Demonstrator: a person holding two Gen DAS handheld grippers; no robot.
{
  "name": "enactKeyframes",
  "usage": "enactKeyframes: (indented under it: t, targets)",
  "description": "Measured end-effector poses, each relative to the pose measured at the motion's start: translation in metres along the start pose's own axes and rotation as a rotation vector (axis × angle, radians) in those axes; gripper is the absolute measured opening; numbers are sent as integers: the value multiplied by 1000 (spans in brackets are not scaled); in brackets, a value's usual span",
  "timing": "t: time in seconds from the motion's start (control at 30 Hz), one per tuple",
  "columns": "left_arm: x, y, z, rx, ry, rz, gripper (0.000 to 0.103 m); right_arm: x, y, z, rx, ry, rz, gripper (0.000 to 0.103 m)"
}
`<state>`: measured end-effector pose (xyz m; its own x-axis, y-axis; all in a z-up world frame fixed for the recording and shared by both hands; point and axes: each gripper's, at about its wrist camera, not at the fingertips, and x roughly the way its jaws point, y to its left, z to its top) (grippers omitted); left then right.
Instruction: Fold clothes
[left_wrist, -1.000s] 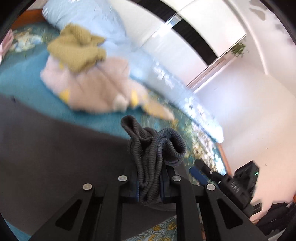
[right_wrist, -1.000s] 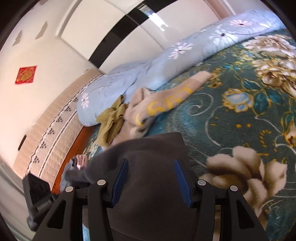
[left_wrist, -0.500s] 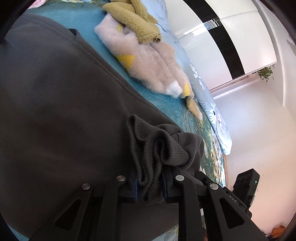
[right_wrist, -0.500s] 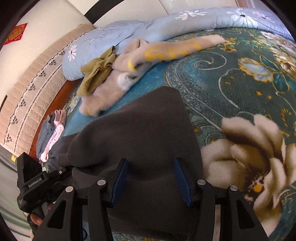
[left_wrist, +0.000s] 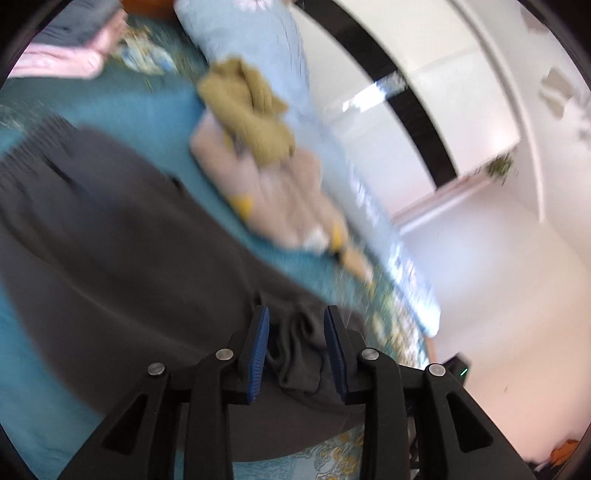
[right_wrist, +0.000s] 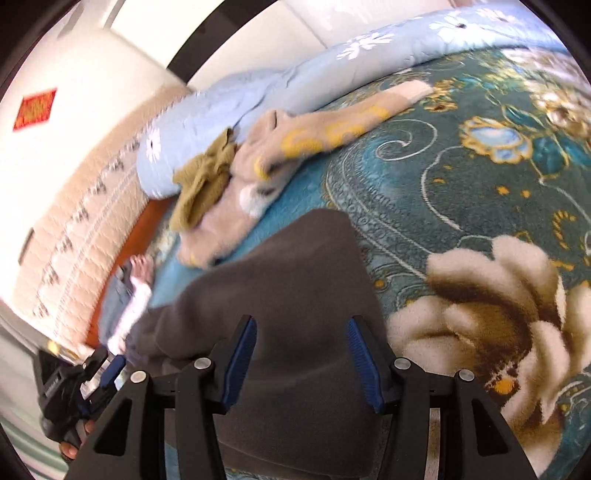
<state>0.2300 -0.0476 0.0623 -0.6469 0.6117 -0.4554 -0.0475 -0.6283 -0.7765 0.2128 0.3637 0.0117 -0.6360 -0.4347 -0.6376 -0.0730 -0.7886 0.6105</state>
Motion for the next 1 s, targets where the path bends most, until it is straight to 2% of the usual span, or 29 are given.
enactKeyframes:
  t: [0.1,0.23,0.27,0.33,0.4,0.53,0.7,0.8,0.9,1.0]
  targets:
    - [-43,26,17,-72,-113,10,34,-8,0,2,5,-42,45,56]
    - [-84,62,30,-159,-247,54,44,-11,9,2,-39,-86,22,55]
    - [-93,70,33,-178,-275,71,49,-11,8,2,-38,-86,14,55]
    - [-108,91,34,-213,-299,138,50,-10,7,2,-30,-86,-4,55]
    - [-121,113,31,-261,-308,180,51,-9,4,2,-19,-84,-18,55]
    - [-123,147,23,-342,-298,199,52,-6,-2,3,4,-74,-45,55]
    - [-86,169,20,-444,-200,91,56,-3,-3,2,-1,-71,-58,55]
    - [-73,168,22,-436,-189,106,56,-3,-4,2,3,-70,-63,55]
    - [-67,165,30,-423,-195,84,56,-2,-6,2,11,-67,-61,55]
    - [-51,161,38,-380,-166,124,55,-1,-6,2,8,-64,-63,55]
